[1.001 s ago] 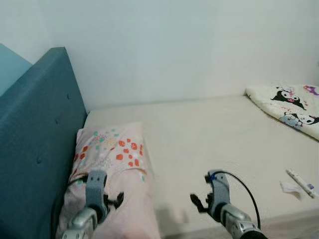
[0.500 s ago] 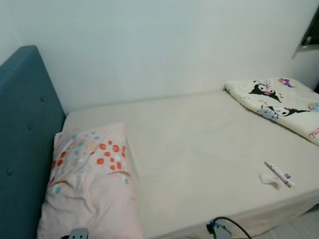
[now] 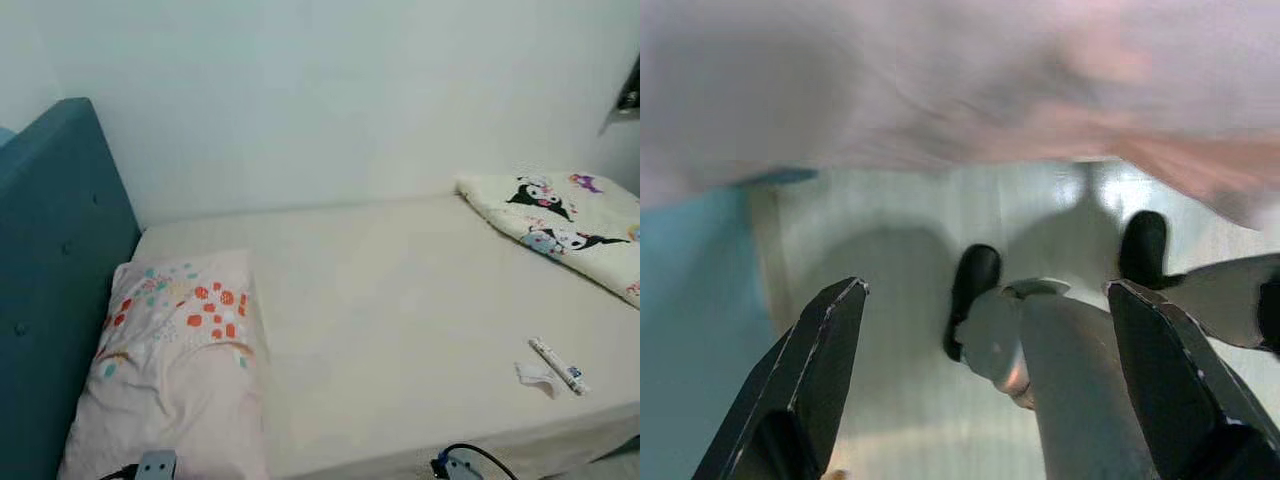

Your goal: Clean up the room

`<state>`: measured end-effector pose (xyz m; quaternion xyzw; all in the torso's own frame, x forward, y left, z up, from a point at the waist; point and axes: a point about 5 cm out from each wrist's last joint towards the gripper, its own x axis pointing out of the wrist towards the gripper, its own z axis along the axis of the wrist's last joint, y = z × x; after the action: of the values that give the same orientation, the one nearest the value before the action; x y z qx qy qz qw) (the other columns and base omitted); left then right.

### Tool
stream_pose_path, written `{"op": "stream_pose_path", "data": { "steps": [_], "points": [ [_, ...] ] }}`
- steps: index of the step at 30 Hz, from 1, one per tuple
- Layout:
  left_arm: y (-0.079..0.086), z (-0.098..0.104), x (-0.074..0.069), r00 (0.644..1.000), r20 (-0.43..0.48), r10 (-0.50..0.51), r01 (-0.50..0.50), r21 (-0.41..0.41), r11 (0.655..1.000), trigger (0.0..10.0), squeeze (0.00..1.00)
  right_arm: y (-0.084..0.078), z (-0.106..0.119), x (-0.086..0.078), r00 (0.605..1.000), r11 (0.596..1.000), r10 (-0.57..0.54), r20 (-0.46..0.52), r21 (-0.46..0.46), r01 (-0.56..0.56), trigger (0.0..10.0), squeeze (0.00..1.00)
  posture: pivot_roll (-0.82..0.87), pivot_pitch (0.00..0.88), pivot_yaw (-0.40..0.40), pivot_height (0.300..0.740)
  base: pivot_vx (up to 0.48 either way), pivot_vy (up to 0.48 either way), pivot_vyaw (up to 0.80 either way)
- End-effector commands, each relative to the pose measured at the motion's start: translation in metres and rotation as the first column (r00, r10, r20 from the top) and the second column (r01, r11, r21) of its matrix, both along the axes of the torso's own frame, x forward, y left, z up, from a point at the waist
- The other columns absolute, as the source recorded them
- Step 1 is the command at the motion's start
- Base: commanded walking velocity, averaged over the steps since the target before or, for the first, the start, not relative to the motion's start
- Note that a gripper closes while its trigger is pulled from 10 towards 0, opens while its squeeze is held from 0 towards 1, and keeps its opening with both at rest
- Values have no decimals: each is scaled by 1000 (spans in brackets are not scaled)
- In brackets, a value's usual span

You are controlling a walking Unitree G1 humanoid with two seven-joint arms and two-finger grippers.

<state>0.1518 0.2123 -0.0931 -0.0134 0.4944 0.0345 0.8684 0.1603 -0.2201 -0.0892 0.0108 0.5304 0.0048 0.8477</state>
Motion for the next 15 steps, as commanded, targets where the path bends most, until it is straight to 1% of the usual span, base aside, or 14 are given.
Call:
{"op": "stream_pose_path", "data": {
  "steps": [1,7,15],
  "points": [
    [0,2,4,1000,14,-9,9,1,1000,10000,0,-1,2,5,1000,1000,-7,10,-4,7,10000,0,14,0,-28,740,0,-480,0],
    [-1,-2,-5,1000,-11,-14,14,-3,1000,10000,0,1,2,5,1000,1000,-2,10,1,2,10000,0,15,0,-26,740,0,-480,0],
    [-3,-3,-6,1000,-14,-19,19,-12,1000,10000,0,1,3,7,1000,1000,27,15,-5,-27,10000,0,15,0,-27,740,0,-480,0]
  ]
}}
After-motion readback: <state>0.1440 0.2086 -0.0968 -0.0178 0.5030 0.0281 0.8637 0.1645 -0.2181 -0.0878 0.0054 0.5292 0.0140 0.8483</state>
